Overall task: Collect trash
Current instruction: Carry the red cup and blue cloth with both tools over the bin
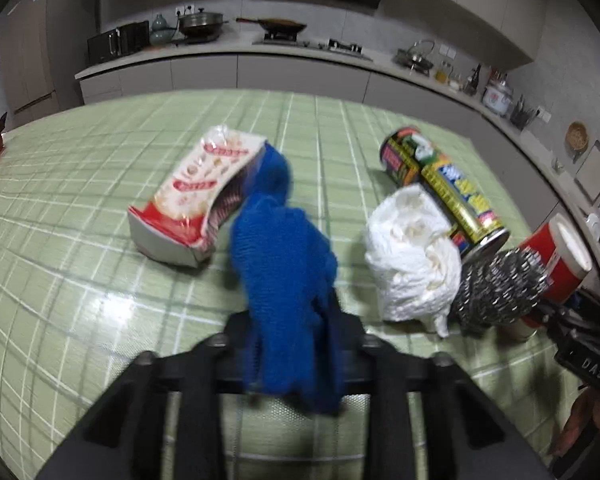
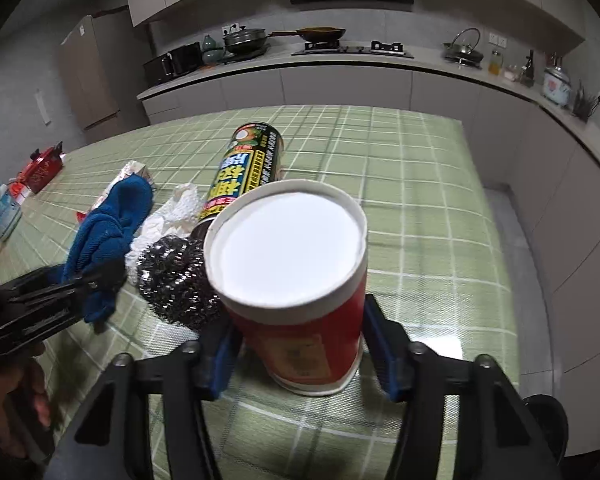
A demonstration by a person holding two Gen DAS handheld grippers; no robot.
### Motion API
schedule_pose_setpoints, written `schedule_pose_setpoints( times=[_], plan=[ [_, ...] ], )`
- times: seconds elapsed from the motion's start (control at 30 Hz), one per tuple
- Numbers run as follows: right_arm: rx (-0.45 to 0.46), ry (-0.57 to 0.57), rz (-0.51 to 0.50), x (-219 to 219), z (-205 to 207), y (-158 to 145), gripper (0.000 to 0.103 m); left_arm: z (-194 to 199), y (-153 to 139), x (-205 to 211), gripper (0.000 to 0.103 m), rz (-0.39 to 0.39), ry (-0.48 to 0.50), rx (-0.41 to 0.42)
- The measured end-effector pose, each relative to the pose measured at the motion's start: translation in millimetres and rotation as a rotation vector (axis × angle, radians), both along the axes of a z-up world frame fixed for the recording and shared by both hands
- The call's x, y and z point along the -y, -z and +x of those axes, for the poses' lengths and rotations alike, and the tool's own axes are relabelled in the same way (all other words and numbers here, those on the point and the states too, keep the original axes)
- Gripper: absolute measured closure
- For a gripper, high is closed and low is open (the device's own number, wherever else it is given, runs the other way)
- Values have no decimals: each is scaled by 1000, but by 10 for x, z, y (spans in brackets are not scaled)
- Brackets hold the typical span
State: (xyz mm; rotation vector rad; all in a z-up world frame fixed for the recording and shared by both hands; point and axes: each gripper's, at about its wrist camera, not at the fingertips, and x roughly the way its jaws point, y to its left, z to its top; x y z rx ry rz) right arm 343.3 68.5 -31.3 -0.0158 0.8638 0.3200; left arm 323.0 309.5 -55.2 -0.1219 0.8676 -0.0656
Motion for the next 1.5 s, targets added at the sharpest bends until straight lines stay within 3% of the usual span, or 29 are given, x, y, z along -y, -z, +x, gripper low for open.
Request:
schedule_pose_setpoints(
  times=[0.4,0.73,1.1,1.5],
  plan=[
    [50,-3,22,135,-283,-230,49,-530,-208,83,79,22,-17,69],
    [80,-42,42,419,-644,-383,49,-913,-292,515,79,25,-16,79],
    [96,-29,60,1251,-1024,-531,49,-1264,-478,1368,79,29,27,103],
    [89,67,36,2382,-1314,-556,49,-1396,-486,2467,79,12,149,102]
  ],
)
